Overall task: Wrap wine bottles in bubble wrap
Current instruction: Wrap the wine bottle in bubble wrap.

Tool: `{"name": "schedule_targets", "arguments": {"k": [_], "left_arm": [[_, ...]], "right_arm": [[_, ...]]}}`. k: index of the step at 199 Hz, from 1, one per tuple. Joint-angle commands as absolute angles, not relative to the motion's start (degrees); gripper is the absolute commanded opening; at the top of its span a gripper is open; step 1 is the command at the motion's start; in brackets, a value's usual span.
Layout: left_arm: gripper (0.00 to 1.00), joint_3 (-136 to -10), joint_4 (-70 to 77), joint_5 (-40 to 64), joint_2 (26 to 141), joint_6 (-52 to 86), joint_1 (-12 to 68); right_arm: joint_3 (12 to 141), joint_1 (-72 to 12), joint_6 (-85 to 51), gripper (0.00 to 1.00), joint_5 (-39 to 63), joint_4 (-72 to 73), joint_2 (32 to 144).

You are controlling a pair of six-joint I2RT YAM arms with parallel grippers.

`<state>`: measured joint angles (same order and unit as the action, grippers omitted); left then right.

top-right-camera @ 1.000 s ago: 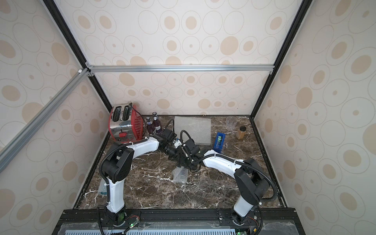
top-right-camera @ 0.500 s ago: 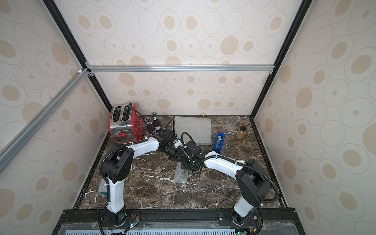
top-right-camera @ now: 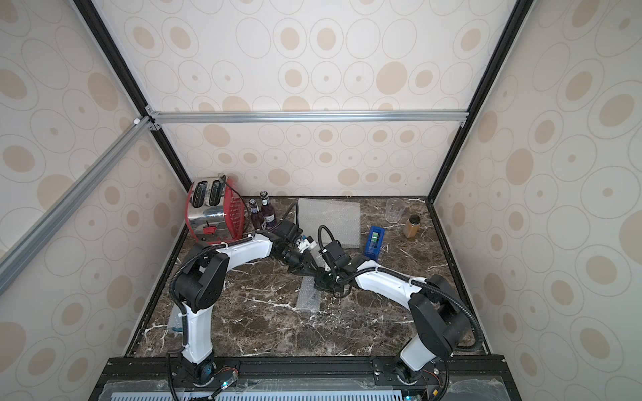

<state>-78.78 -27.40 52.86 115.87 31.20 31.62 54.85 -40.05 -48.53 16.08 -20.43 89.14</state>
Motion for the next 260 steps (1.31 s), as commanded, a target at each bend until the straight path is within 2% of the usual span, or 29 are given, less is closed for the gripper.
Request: {"name": "schedule_targets", "arguments": {"k": [1, 11, 26, 120, 156, 187, 228, 260], "left_arm": [[0.22, -77.2, -33.4, 45.3, 118.1, 29.3, 32.0], [0.22, -76.5, -32.4, 45.9, 118.1, 30.0, 31.9], [0.22, -76.6, -32.4, 45.7, 118.6, 30.3, 31.9], [0.35, -77.3, -33.7, 44.8, 117.6, 28.8, 32.0], [0.42, -78.4, -35.3, 45.3, 115.2, 28.2, 31.9], [0.57, -79.7, -39.7, 43.4, 109.5, 25.0, 31.5], [0.75, -74.4, -39.6, 36.6, 101.8, 21.5, 29.4], [0.78, -72.2, -37.7, 32.7, 103.1, 21.1, 28.7]], "right_arm": [[54.0, -39.7, -49.3, 0.25, 19.4, -17.0, 90.2], [53.8, -39.7, -49.4, 0.19, 20.6, -15.6, 90.7], [53.9, -39.6, -49.0, 0.00, 21.4, -15.3, 91.6], [52.2, -35.3, -43.9, 0.00, 24.1, -19.5, 90.8], [49.8, -35.1, -43.9, 0.00, 25.5, -16.6, 92.2], [49.8, -35.1, -44.2, 0.00, 26.6, -14.9, 93.3], [50.8, -35.0, -44.6, 0.00, 27.4, -13.7, 94.3], [51.0, -35.1, -44.7, 0.01, 28.4, -12.2, 95.7]]}}
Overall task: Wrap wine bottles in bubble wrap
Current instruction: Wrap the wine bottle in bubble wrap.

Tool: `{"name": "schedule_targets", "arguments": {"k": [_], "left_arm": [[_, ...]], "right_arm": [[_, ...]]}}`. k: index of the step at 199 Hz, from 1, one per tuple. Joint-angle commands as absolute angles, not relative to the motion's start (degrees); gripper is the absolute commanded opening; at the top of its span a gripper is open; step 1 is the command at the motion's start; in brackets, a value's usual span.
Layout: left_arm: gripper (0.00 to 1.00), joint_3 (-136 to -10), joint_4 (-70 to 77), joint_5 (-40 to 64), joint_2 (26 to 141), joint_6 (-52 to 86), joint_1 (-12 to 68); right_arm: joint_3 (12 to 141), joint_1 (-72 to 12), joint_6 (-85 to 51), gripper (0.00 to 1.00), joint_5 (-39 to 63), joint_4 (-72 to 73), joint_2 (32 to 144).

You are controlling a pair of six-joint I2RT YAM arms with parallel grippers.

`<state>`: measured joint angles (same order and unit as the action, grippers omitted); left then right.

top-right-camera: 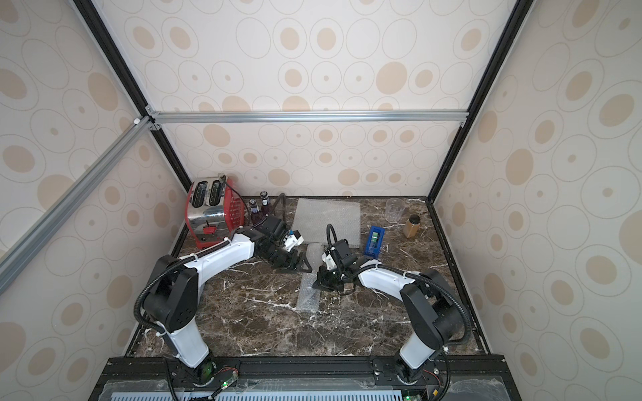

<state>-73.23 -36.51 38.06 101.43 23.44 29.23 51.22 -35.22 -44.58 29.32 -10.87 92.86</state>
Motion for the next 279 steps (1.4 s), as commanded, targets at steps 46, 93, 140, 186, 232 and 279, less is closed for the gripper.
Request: {"name": "schedule_targets", "arguments": {"k": [46, 93, 140, 186, 232, 279], "left_arm": [[0.77, -77.0, -37.6, 39.2, 109.8, 21.3, 30.3], [0.75, -78.4, -40.1, 34.0, 113.8, 20.3, 31.6], [0.67, -78.1, -40.9, 30.8, 115.4, 20.0, 31.6], [0.62, -76.6, -39.9, 29.7, 115.2, 19.6, 31.6], [0.62, -76.7, -40.1, 29.3, 115.8, 19.7, 31.8], [0.62, -76.5, -40.0, 29.0, 116.0, 20.0, 31.9]], "right_arm": [[51.7, -35.1, -44.4, 0.01, 28.7, -12.0, 96.6], [52.4, -35.1, -43.7, 0.02, 28.8, -12.4, 97.6], [53.2, -35.1, -42.2, 0.11, 28.0, -15.7, 96.0], [52.7, -35.4, -42.4, 0.35, 24.9, -22.2, 88.1], [53.3, -39.3, -50.9, 0.52, 20.9, -23.6, 85.3], [54.7, -42.5, -60.9, 0.57, 16.3, -26.0, 86.4]]}}
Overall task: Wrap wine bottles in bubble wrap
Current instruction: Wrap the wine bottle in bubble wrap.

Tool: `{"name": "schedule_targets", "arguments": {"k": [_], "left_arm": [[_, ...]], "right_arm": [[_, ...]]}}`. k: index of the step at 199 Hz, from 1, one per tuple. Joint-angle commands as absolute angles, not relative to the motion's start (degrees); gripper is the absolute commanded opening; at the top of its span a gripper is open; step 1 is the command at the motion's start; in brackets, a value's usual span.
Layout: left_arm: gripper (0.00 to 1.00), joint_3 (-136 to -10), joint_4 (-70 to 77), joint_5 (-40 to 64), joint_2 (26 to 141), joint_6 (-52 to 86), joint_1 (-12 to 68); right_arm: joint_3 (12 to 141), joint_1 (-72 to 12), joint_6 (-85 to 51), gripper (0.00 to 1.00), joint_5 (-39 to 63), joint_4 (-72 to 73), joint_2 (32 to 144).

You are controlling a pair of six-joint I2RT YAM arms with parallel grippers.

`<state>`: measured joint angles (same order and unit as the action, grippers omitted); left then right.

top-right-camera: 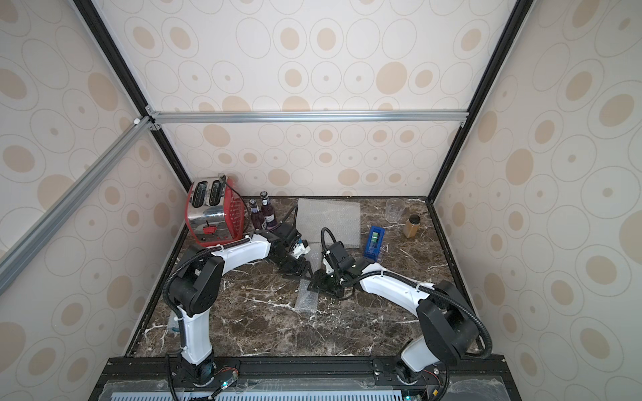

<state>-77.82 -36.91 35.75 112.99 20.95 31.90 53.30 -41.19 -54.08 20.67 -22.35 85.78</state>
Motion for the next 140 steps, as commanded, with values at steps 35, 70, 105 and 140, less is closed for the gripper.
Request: {"name": "schedule_targets", "arguments": {"k": [35, 70, 105, 140], "left_arm": [[0.62, -76.2, -39.4, 29.2, 115.7, 20.5, 31.9], [0.61, -76.6, -39.9, 28.7, 115.7, 20.4, 31.9], [0.61, -76.7, -40.0, 28.7, 116.1, 20.5, 32.1], [0.60, -76.0, -39.2, 28.5, 116.4, 20.5, 32.0]], "right_arm": [[52.4, -44.2, -67.3, 0.57, 17.6, -18.0, 86.4], [54.4, -45.6, -69.1, 0.57, 17.2, -15.5, 88.5], [55.2, -46.5, -68.4, 0.39, 18.6, -15.8, 92.1], [53.2, -46.5, -66.1, 0.15, 18.8, -17.9, 89.6]]}}
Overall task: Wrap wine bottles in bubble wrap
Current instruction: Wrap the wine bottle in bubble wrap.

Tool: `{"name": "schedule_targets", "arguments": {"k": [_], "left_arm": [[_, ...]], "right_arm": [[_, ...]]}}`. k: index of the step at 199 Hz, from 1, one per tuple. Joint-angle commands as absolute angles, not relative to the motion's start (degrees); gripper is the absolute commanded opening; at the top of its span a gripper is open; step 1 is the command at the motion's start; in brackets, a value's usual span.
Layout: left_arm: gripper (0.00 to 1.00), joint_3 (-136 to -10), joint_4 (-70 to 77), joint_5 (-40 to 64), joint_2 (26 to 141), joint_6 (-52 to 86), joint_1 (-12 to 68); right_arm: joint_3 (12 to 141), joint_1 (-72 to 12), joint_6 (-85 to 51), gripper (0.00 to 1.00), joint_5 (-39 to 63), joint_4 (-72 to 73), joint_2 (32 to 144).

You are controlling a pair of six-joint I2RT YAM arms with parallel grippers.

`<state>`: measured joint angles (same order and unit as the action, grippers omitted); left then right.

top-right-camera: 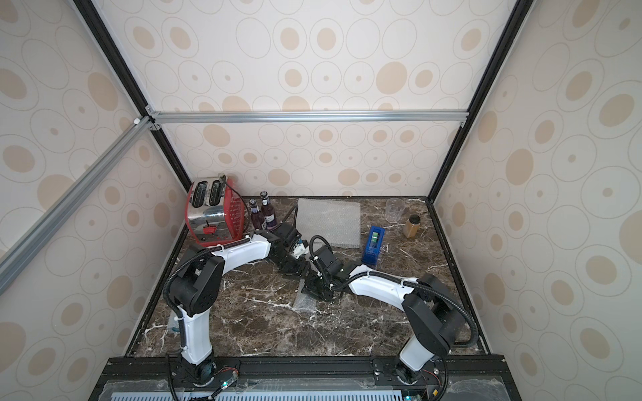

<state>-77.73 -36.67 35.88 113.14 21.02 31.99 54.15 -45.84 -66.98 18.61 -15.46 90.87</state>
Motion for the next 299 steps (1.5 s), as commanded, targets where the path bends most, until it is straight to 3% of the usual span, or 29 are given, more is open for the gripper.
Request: {"name": "schedule_targets", "arguments": {"k": [1, 34, 108, 149, 234, 261, 299], "left_arm": [[0.60, -76.0, -39.2, 28.4, 116.4, 20.5, 32.0], [0.60, -75.6, -39.3, 27.0, 116.4, 19.7, 32.1], [0.58, -76.6, -40.7, 25.0, 117.2, 18.1, 32.0], [0.57, -76.4, -40.5, 24.8, 117.4, 17.5, 32.0], [0.56, -75.8, -39.5, 26.7, 117.1, 18.0, 31.2], [0.57, -76.7, -40.1, 27.6, 116.9, 18.4, 31.1], [0.58, -77.1, -40.3, 28.7, 117.1, 19.1, 31.1]], "right_arm": [[53.2, -46.5, -66.0, 0.15, 18.7, -18.2, 89.4], [53.0, -46.4, -63.6, 0.03, 19.4, -21.6, 86.1], [49.9, -45.1, -59.0, 0.08, 23.0, -23.6, 85.5], [48.4, -44.6, -55.9, 0.24, 24.2, -23.0, 87.0], [49.5, -39.4, -47.6, 0.25, 24.3, -27.5, 84.0], [51.4, -36.7, -46.1, 0.43, 25.1, -25.4, 84.0], [56.3, -36.5, -44.7, 0.50, 29.4, -22.2, 91.5]]}}
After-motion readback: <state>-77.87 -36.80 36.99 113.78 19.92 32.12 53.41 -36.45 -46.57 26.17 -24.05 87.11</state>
